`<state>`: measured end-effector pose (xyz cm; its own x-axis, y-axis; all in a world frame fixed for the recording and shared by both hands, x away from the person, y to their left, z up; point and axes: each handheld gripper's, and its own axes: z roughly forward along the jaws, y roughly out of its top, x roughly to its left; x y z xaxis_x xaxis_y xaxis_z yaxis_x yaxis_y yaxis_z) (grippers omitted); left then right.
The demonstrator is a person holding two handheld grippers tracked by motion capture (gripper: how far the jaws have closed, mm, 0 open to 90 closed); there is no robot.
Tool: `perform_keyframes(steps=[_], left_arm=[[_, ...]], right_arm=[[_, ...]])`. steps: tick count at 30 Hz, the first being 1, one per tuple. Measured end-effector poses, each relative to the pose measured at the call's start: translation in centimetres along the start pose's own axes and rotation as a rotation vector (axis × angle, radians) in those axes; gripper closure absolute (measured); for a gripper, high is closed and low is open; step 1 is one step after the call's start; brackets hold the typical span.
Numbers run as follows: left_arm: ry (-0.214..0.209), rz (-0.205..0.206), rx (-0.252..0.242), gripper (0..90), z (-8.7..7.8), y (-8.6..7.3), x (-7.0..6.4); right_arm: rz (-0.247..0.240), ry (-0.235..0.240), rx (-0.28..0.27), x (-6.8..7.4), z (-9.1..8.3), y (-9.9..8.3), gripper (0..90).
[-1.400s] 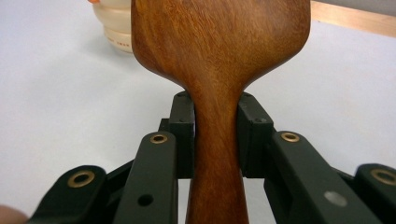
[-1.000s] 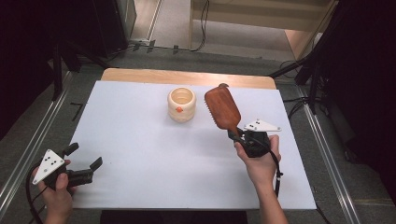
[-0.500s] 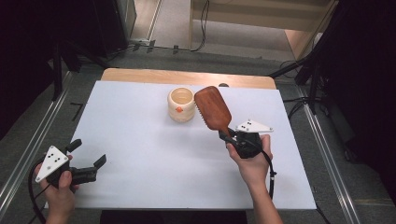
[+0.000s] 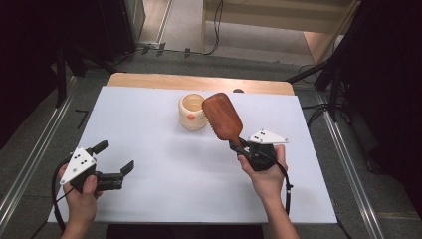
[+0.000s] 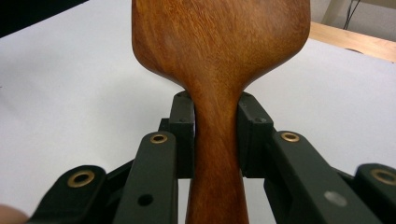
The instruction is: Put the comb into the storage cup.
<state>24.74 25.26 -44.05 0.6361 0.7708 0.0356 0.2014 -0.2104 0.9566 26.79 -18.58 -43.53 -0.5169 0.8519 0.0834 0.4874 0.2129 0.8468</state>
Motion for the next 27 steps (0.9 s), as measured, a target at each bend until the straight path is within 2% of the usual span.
perform_keyframes(steps=[17, 27], left_arm=[[-0.103, 0.01, -0.056, 0.0, 4.3, 3.1, -2.7], [-0.182, -0.008, -0.066, 0.0, 5.2, 3.1, -3.7]], right_arm=[[-0.02, 0.023, -0.017, 0.8, 0.1, -0.4, 70.0], [-0.033, 0.034, -0.027, 1.5, 0.4, -0.6, 70.0]])
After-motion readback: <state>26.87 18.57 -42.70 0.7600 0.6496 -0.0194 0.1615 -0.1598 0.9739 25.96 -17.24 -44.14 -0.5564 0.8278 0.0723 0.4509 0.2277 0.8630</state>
